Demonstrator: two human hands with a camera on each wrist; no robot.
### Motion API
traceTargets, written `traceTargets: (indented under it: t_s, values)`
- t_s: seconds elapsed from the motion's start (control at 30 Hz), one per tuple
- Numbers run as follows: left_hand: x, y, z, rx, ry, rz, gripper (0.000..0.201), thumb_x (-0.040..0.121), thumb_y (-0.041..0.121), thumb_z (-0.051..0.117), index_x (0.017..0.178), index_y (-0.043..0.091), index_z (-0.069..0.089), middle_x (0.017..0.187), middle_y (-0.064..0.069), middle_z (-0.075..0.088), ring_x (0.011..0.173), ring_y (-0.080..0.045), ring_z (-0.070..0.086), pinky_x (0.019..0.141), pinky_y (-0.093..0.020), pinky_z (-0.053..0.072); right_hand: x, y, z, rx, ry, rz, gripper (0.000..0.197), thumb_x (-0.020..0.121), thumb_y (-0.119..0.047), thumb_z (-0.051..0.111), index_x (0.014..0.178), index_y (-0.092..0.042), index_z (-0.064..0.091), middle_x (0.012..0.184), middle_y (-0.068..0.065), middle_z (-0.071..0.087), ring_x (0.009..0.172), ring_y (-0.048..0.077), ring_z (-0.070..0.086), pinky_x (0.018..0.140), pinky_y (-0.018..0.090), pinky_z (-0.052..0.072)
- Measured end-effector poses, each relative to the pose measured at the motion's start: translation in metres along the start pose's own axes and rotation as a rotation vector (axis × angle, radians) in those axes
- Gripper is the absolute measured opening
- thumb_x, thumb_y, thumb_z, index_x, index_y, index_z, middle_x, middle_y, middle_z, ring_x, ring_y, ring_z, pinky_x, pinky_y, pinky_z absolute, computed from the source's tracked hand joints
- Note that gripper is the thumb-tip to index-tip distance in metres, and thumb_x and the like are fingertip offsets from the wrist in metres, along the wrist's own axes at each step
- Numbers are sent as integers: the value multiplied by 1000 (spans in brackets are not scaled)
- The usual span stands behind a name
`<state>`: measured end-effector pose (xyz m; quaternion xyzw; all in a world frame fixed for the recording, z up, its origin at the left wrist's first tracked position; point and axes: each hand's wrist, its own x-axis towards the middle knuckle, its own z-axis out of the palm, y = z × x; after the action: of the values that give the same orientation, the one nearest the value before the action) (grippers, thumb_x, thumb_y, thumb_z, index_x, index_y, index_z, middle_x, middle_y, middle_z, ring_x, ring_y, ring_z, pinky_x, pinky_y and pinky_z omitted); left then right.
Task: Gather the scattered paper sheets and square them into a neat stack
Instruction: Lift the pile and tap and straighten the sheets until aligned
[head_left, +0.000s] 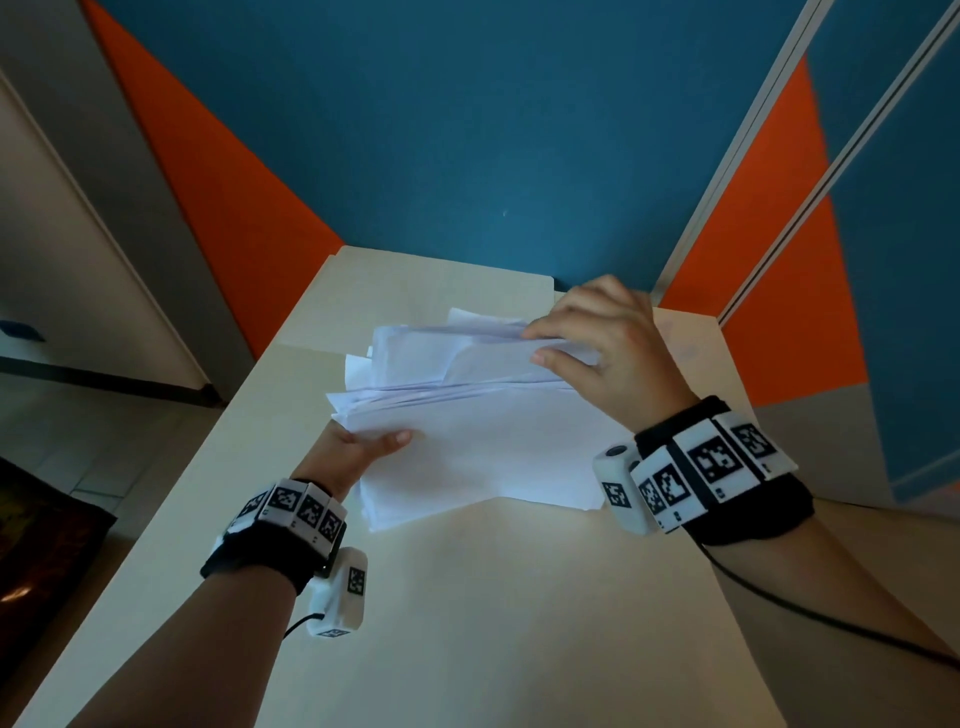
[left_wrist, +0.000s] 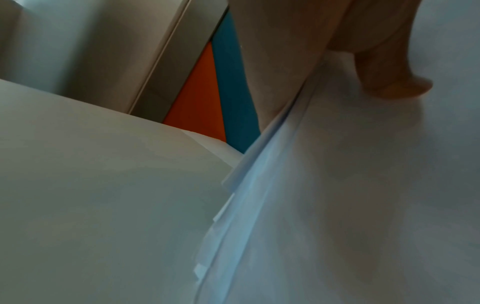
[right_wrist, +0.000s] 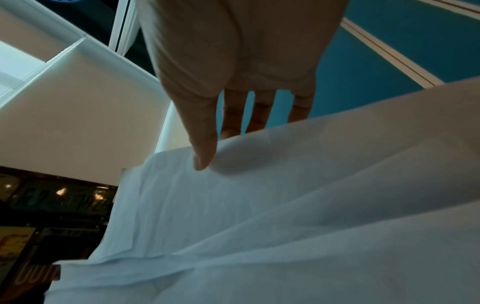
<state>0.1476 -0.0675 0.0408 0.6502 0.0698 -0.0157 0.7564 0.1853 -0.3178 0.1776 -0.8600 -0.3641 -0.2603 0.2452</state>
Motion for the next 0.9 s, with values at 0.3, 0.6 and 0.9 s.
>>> traceTargets:
  t_s: [0.3, 0.6, 0.9]
  values:
    - [0, -3, -2, -43, -49, -6, 38, 52, 12, 77, 88, 20, 69, 75, 10, 76, 73, -3, 72, 65, -15, 56, -2, 8, -9, 176, 87, 110, 22, 88, -16, 50, 84, 2, 62, 83, 6, 59, 83, 16, 49, 76, 21, 36]
    - [3, -6, 2, 24, -36, -52, 26, 73, 3, 72, 62, 26, 77, 64, 8, 74, 63, -3, 70, 72, -24, 53, -33, 44, -39, 363, 115, 439, 4, 88, -28, 48, 87, -29, 52, 84, -2, 56, 82, 7, 50, 75, 23, 39]
    - [4, -9, 3, -115, -4, -87, 4, 70, 23, 74, 67, 22, 76, 67, 4, 75, 63, -10, 71, 59, -24, 56, -32, 57, -41, 240, 101, 412, 20, 92, -20, 46, 99, -5, 57, 90, 21, 65, 81, 24, 60, 71, 30, 46]
